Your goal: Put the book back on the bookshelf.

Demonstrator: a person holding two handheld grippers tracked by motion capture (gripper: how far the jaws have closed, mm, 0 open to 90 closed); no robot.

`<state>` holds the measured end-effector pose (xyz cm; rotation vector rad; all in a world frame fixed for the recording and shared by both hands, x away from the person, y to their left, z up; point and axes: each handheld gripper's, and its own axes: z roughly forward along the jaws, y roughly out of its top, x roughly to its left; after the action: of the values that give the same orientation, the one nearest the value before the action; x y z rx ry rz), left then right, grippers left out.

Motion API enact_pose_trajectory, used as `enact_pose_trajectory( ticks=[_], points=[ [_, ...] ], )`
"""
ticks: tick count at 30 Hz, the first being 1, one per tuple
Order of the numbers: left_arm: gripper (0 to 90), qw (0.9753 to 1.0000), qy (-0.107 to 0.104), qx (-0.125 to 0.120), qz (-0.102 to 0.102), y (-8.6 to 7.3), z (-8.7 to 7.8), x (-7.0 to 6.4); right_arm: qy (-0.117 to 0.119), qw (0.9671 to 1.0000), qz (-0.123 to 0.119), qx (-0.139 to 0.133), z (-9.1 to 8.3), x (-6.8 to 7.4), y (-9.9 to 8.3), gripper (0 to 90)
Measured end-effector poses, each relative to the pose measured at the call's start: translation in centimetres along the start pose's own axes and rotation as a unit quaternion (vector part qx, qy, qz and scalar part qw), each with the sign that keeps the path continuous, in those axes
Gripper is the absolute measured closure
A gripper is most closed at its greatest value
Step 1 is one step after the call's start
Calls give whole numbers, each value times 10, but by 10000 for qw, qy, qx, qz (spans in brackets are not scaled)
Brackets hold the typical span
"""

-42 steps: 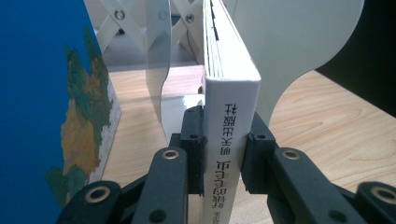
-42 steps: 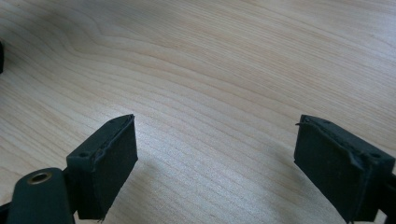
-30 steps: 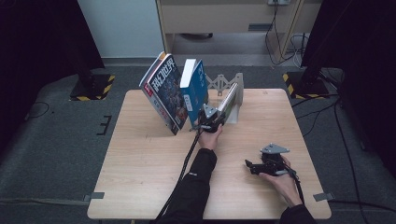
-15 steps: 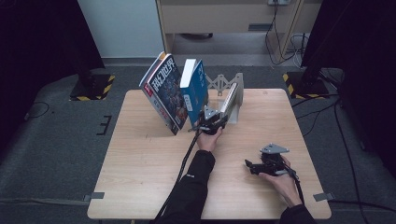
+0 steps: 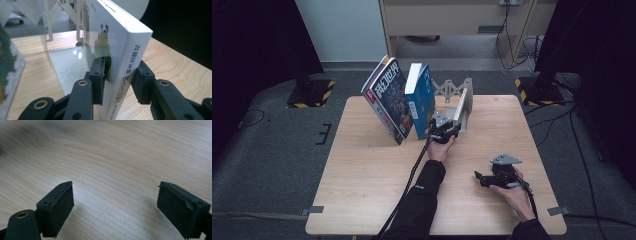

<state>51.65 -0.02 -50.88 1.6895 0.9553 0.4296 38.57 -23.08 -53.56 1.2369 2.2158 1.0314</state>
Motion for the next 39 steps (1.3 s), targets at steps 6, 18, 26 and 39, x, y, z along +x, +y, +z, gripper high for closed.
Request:
enact_pose_trajectory(
  ticks=[6,18,26,39],
  points=[
    [607,9997,-221,38,67,1,3,-2,2,10000,1,-7,-1,0,0,145],
    [630,9993,-373,20,68,-8,-8,0,-12,10000,3,-9,-1,1,0,147],
    [650,9993,-350,66,69,-5,-3,-2,-39,10000,-23,-6,-1,0,0,149],
    [652,9990,-437,25,-56,-5,4,-10,-21,10000,22,-16,-2,-1,0,149]
  ],
)
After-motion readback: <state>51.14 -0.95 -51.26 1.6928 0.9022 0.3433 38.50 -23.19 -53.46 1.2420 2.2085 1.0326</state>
